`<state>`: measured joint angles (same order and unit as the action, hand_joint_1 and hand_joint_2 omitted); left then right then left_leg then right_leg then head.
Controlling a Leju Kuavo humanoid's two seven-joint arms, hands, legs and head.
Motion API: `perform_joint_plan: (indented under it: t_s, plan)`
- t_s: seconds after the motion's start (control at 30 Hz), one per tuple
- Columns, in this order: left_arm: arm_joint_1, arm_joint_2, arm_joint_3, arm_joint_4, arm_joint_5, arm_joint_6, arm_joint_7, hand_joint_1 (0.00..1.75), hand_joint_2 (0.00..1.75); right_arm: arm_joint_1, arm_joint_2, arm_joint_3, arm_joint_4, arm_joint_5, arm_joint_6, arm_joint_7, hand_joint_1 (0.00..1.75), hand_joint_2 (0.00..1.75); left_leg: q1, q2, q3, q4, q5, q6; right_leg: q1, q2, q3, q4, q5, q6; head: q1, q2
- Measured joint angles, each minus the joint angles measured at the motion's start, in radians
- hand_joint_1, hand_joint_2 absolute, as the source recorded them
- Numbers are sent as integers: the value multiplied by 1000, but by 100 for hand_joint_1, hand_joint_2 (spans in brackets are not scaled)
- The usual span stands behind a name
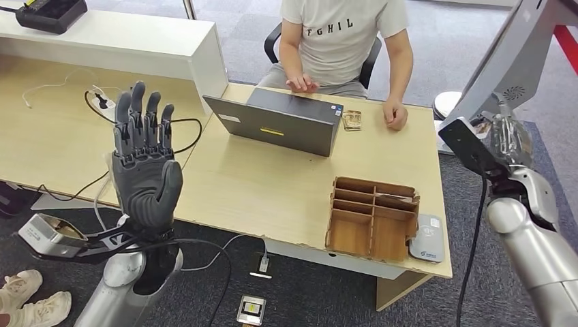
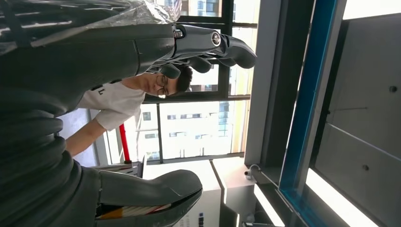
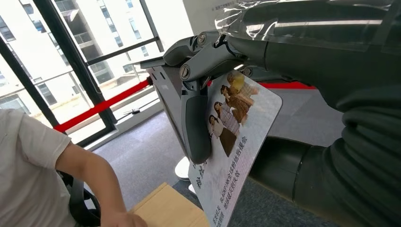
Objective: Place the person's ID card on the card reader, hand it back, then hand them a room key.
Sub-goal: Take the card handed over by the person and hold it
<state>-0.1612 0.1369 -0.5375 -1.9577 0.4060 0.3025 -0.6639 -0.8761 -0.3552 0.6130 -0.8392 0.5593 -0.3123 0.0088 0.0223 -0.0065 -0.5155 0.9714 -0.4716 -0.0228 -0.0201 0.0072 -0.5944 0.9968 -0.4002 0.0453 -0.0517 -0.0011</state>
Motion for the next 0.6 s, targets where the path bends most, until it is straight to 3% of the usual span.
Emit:
perform_joint_plan:
  t_s: [0.33, 0.6]
  plan:
    - [8, 0, 2, 0, 1, -4, 13, 0, 175, 256, -117, -131, -202, -23, -105, 32, 175, 175, 0, 0, -1, 0, -1, 0, 0, -1, 0, -1, 0, 0, 0, 0]
    - [15, 0, 7, 0, 7, -20, 20, 0, 175, 443, -163, -243, -359, -10, -161, 32, 175, 175, 0, 0, -1, -1, -1, 1, 0, -1, 0, -1, -1, 0, 0, 0]
